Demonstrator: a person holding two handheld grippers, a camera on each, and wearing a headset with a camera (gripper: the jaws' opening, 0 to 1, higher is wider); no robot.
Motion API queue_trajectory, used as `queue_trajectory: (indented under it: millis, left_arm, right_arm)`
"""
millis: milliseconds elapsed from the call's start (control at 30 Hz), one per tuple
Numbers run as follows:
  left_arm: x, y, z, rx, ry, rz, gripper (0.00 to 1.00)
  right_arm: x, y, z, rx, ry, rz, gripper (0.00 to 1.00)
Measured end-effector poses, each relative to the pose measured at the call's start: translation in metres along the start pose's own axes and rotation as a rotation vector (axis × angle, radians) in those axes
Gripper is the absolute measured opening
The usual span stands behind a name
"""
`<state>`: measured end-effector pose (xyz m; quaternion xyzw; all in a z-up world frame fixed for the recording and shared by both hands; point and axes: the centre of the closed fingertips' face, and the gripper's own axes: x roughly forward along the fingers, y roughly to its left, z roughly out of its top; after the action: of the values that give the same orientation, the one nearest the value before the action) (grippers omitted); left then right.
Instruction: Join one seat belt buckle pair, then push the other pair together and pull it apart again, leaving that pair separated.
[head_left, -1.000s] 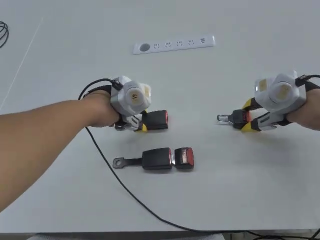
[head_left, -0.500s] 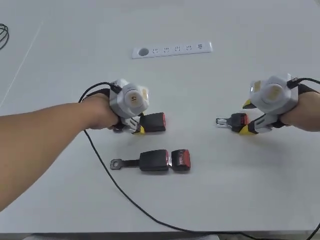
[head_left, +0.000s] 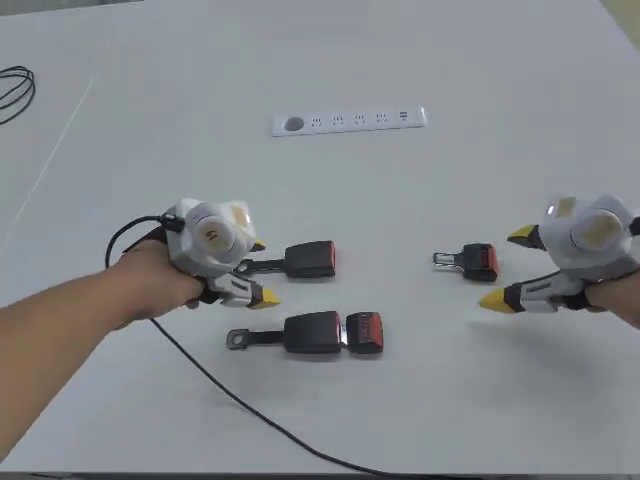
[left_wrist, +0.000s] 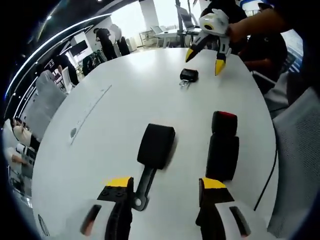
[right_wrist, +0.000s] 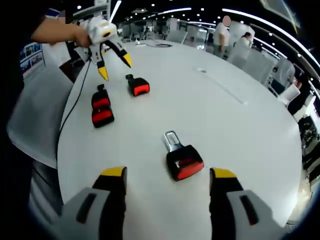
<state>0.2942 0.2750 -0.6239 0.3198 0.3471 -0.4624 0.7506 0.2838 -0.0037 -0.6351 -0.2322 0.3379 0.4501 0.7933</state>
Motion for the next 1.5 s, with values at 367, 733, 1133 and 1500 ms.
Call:
queue_trajectory:
  millis: [367,733,1133,1500]
  left_arm:
    - [-0.060,-0.030,-0.026,-0.180,-0.096,0.109,0.70]
    - [-0.094,-0.046,-0.070,-0.331,-0.101,0.188,0.82]
    - [-0.118,-0.050,-0.082,-0.409,-0.137,0.248,1.00]
    - [-0.128,-0.041,-0.077,-0.469,-0.223,0.308,1.00]
  right_arm:
    - [-0.038,0.043,0.010,0.082,-0.102,-0.045,0.81]
    - [-0.061,0.052,-0.010,0.140,-0.122,-0.090,0.95]
    - [-0.072,0.052,-0.004,0.143,-0.165,-0.128,1.00]
    - [-0.071,0.058,0.004,0.163,-0.181,-0.155,1.00]
